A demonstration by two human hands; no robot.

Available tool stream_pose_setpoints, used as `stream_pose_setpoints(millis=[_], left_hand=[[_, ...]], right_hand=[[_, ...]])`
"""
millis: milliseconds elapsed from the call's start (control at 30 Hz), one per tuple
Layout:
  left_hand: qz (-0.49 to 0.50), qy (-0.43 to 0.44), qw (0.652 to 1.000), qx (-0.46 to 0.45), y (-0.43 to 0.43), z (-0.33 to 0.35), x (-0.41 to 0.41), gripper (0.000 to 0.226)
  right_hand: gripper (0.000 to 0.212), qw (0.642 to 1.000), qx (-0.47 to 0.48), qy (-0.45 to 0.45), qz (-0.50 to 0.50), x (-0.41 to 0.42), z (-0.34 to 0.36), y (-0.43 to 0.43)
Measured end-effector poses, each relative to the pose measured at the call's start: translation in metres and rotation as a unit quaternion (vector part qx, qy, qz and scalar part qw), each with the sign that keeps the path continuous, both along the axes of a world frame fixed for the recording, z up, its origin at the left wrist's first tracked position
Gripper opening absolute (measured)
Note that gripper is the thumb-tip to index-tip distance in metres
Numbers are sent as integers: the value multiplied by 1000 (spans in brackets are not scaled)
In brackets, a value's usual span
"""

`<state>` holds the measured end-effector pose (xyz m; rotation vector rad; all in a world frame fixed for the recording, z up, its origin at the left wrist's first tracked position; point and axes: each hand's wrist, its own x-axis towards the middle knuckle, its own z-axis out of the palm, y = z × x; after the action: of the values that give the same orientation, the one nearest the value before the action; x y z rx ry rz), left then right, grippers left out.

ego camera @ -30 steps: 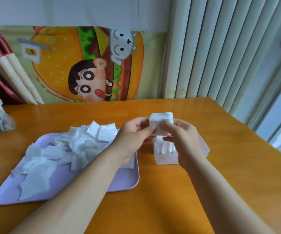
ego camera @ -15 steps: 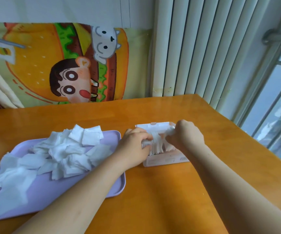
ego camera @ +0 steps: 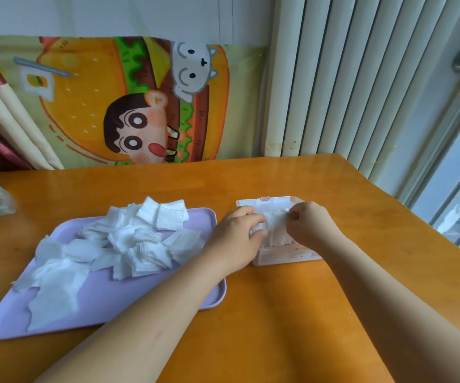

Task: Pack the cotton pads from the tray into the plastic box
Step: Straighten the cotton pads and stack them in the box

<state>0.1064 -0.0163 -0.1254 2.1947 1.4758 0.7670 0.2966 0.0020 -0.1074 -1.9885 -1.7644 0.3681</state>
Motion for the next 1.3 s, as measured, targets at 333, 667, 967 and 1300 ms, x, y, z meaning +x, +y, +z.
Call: stream_pose_setpoints(millis=[333,667,967,1300], left_hand=[[18,130,991,12,-42,-3,-101,28],[29,85,996,9,-74,-18,-159,22],[157,16,988,-8,-37,-13,-151,22],[167,-42,983,-64,-20,-22,-143,33]], right_hand=[[23,977,203,1,64,-63,17,-33],[37,981,28,7,192,-140,-34,-55],[24,984,14,77,158,-151,-29,-23],[39,956,-79,255,123,-153,-25,-6]])
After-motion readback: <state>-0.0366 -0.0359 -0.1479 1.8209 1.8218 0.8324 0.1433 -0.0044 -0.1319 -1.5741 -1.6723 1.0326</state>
